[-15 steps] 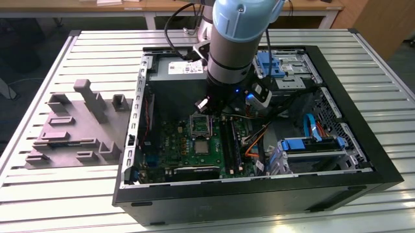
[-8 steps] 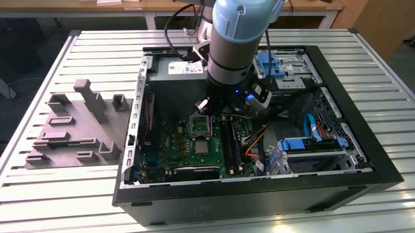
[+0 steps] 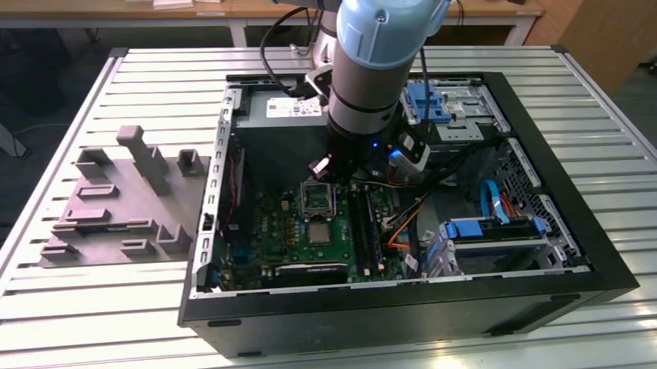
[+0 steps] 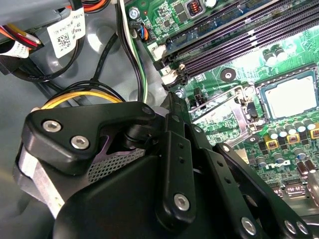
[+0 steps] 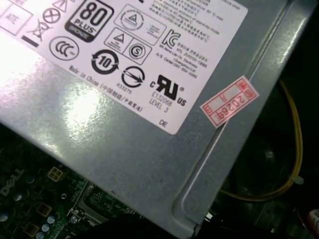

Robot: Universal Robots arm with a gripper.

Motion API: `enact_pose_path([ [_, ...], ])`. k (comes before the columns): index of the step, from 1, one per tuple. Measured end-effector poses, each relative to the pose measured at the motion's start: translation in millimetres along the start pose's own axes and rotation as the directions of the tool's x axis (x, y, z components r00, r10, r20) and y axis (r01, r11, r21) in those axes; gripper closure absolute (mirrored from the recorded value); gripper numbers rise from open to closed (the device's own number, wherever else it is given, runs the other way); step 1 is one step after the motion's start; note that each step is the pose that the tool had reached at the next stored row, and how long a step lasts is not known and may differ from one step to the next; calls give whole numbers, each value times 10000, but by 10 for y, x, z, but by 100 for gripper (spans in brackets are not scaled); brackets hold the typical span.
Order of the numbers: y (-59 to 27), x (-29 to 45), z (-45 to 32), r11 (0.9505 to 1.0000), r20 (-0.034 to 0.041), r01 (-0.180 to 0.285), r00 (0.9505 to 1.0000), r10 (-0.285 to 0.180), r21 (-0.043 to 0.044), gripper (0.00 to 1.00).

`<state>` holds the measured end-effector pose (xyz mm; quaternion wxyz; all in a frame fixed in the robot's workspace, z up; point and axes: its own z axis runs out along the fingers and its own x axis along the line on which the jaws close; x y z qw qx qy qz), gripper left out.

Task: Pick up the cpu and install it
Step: 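Close the cpu cover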

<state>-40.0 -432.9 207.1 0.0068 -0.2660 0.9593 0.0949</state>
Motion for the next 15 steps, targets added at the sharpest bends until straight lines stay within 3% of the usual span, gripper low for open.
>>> enact_pose_path([
  [6, 0, -1, 1, 9993, 37, 367, 9993, -367, 38, 89],
  [15, 0, 0, 1, 9980, 1, 624, 9981, -624, 27, 89],
])
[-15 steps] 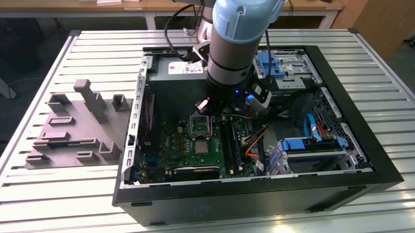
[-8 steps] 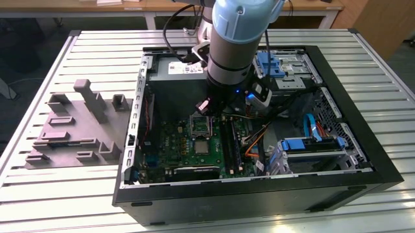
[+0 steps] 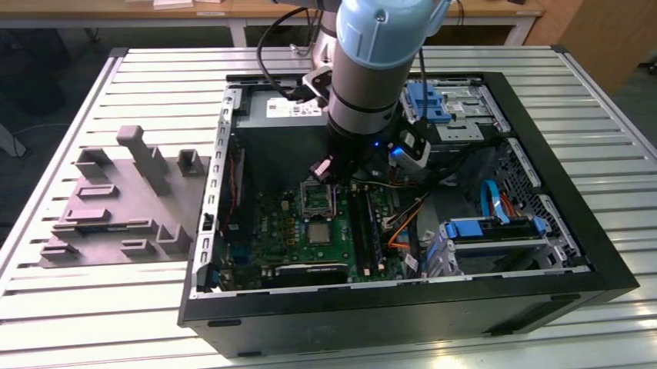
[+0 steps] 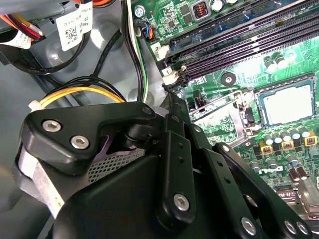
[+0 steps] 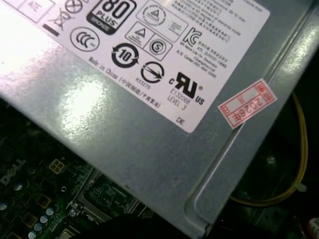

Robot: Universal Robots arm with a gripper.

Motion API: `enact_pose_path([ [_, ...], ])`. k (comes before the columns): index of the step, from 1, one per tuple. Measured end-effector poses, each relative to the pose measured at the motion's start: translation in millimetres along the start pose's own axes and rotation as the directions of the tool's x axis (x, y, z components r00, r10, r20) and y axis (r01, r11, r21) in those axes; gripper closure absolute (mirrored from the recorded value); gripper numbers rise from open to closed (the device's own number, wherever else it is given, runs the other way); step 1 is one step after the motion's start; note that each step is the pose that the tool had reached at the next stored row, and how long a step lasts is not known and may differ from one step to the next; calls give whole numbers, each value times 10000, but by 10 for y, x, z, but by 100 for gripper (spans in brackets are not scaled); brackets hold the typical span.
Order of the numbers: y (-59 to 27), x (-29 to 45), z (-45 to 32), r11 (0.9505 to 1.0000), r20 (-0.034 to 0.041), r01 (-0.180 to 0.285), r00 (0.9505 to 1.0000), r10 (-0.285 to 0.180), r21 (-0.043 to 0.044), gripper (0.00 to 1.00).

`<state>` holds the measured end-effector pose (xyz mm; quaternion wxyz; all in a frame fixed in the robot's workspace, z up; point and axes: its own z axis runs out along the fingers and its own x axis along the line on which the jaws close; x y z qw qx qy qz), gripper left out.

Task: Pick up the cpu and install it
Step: 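Close the cpu cover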

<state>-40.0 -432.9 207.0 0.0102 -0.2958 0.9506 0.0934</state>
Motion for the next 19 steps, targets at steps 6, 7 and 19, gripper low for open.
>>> enact_pose_path([
  [6, -3, 1, 15, 10000, 12, 32, 10000, -32, 9, 89],
  [7, -3, 1, 19, 10000, 15, 42, 10000, -42, 11, 89],
  [19, -4, 2, 22, 9995, -74, 304, 9995, -304, 72, 89],
])
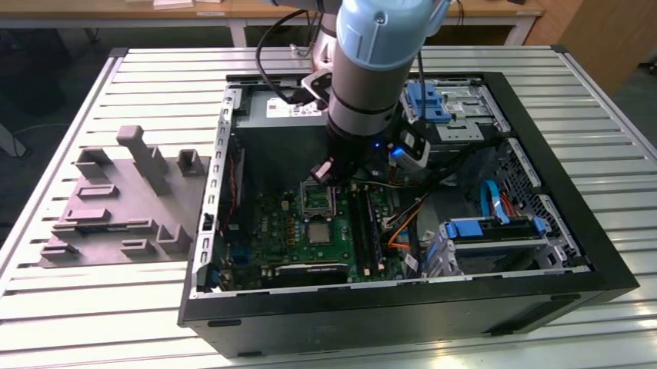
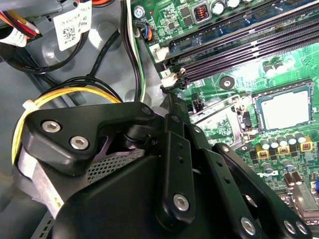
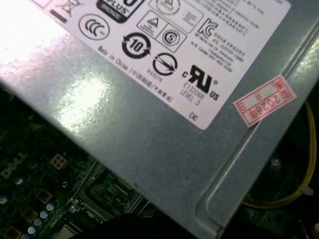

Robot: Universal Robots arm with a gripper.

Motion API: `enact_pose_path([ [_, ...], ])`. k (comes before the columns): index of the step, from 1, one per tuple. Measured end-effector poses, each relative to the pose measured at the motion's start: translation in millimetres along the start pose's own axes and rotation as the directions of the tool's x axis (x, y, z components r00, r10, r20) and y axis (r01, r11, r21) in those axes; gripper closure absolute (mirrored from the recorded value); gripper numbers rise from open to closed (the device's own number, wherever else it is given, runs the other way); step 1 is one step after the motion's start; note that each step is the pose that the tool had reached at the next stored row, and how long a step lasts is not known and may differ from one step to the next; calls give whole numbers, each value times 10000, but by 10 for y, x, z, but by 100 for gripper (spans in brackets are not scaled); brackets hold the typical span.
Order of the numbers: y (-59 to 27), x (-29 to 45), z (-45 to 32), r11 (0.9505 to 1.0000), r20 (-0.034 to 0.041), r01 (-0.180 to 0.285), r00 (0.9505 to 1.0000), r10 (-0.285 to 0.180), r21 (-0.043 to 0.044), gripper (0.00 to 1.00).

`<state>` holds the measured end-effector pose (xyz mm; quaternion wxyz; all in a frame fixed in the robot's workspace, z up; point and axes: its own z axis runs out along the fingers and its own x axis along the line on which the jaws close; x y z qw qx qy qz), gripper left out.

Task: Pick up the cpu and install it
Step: 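Close the cpu cover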

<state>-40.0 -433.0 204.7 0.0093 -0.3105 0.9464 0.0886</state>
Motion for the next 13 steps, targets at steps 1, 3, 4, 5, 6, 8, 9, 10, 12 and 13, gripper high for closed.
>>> enact_pose_path([
  [1, 1, 0, -5, 10000, -12, 1, 10000, -1, 17, 89],
  [3, 4, -2, -17, 10000, -57, 4, 10000, -4, 78, 89],
  [4, 5, -2, -22, 9999, -90, 4, 10000, -3, 123, 89],
  [5, 5, -2, -28, 9999, -127, 4, 9999, -2, 173, 89],
  [6, 6, -3, -34, 9998, -157, 5, 9999, -2, 212, 89],
  [8, 8, -4, -48, 9996, -205, 8, 9998, -2, 277, 89],
  [9, 9, -4, -56, 9995, -228, 9, 9997, -2, 306, 89],
  [10, 11, -5, -64, 9994, -251, 11, 9997, -2, 339, 89],
  [12, 14, -6, -82, 9992, -301, 14, 9995, -2, 405, 89],
  [13, 15, -6, -92, 9991, -322, 16, 9995, -2, 432, 89],
])
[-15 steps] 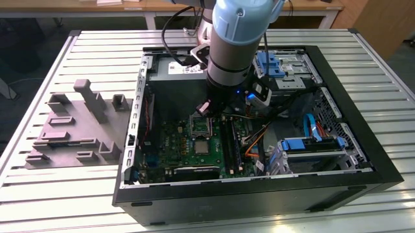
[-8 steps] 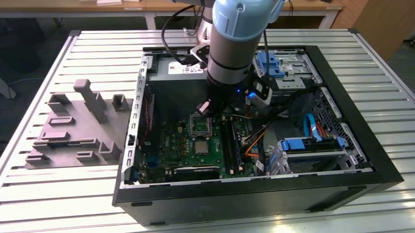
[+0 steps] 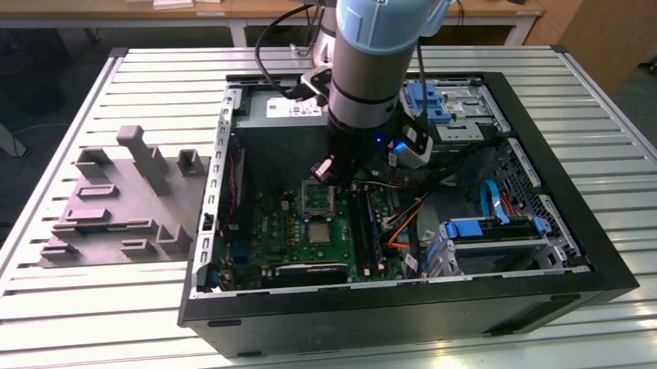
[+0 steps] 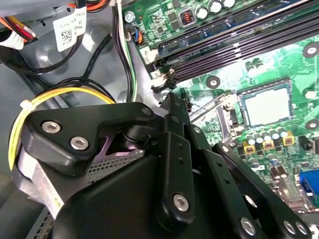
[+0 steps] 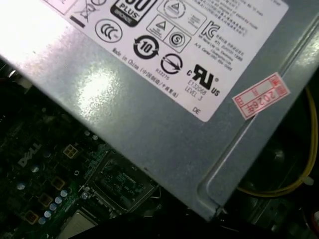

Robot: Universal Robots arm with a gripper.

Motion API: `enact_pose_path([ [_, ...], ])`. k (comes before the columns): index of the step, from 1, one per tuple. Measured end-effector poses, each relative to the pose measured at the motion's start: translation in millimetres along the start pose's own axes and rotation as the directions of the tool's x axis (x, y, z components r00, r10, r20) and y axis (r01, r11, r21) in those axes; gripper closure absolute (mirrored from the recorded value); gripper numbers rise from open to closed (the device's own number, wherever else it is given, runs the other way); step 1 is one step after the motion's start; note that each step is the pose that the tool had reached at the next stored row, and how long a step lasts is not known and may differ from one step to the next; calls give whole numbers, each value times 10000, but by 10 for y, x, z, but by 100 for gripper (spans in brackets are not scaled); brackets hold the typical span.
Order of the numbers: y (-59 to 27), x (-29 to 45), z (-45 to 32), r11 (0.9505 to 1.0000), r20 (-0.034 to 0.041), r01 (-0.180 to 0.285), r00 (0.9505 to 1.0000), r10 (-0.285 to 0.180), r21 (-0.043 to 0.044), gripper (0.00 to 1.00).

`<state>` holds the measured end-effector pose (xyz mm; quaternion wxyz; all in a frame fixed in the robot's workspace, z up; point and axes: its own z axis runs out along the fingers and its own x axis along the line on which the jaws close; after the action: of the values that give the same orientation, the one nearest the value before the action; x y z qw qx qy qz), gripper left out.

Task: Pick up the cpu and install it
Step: 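Close the cpu cover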

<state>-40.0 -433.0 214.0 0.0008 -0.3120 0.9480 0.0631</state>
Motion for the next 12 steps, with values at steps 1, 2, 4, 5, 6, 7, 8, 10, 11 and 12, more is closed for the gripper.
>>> enact_pose_path([
  [1, 1, -1, -10, 10000, -17, 1, 10000, -1, 23, 89],
  [2, 3, -1, -21, 10000, -33, 3, 10000, -3, 45, 89],
  [4, 6, -2, -46, 10000, -65, 6, 10000, -5, 86, 89],
  [5, 8, -3, -60, 9999, -80, 8, 10000, -7, 106, 89],
  [6, 10, -4, -75, 9999, -95, 9, 10000, -8, 126, 89],
  [7, 11, -4, -88, 9999, -109, 11, 9999, -10, 146, 89],
  [8, 13, -5, -97, 9999, -122, 13, 9999, -11, 163, 89],
  [10, 14, -6, -105, 9998, -142, 16, 9999, -14, 191, 89],
  [11, 13, -5, -105, 9998, -154, 17, 9999, -14, 206, 89],
  [12, 13, -5, -105, 9998, -161, 17, 9999, -14, 215, 89],
])
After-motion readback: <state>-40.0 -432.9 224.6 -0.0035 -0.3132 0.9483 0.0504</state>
